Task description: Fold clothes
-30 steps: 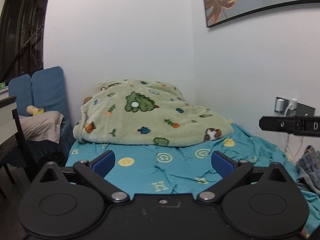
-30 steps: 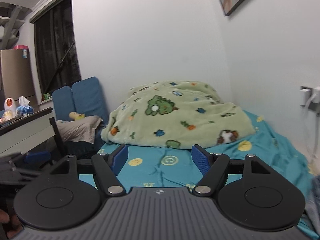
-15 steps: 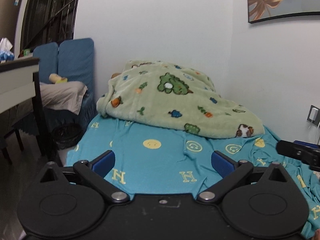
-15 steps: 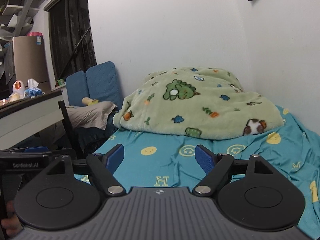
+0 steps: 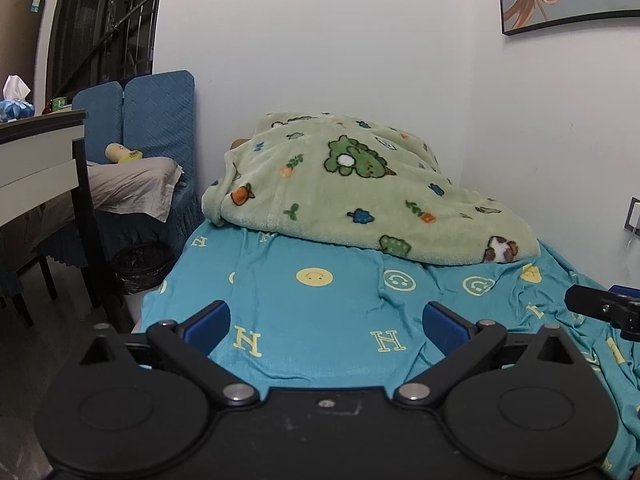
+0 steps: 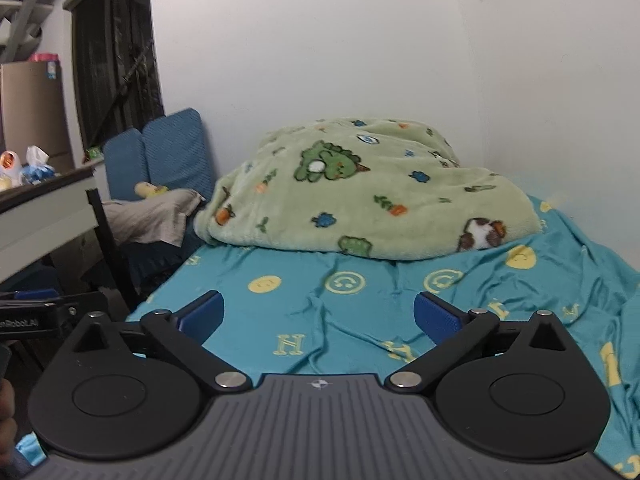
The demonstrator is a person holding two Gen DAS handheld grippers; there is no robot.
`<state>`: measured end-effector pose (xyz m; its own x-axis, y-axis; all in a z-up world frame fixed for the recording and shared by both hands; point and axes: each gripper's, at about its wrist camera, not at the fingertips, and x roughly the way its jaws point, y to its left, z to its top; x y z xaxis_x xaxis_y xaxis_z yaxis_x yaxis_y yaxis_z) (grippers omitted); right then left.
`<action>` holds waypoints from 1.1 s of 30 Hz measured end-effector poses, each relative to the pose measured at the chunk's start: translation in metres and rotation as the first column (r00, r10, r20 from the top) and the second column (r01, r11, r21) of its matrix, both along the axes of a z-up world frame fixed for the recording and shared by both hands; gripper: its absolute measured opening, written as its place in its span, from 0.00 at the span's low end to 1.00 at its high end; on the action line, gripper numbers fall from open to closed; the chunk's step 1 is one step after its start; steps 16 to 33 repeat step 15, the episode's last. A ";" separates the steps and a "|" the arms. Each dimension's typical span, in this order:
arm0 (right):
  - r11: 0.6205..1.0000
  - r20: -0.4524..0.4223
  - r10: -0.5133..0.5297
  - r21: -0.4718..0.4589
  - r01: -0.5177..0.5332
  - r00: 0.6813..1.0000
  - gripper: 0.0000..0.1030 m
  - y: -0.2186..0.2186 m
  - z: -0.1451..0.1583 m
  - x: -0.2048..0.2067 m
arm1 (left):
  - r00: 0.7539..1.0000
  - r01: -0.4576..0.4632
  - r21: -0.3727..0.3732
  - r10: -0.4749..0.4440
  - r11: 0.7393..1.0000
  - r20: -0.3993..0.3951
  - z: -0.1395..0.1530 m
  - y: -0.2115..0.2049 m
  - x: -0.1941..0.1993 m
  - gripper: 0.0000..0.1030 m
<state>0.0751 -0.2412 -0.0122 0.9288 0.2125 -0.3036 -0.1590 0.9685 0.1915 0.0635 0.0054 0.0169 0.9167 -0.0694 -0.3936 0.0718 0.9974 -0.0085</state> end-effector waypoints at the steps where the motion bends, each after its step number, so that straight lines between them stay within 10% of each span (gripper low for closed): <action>1: 1.000 0.000 -0.002 -0.001 0.002 1.000 1.00 0.000 -0.001 -0.001 | 1.000 0.001 0.002 -0.001 1.000 0.002 0.000 -0.001 -0.001 1.00; 33: 1.000 0.023 0.003 -0.031 -0.002 1.000 1.00 0.004 -0.001 -0.005 | 1.000 -0.006 0.010 0.006 1.000 0.006 -0.003 -0.003 0.001 1.00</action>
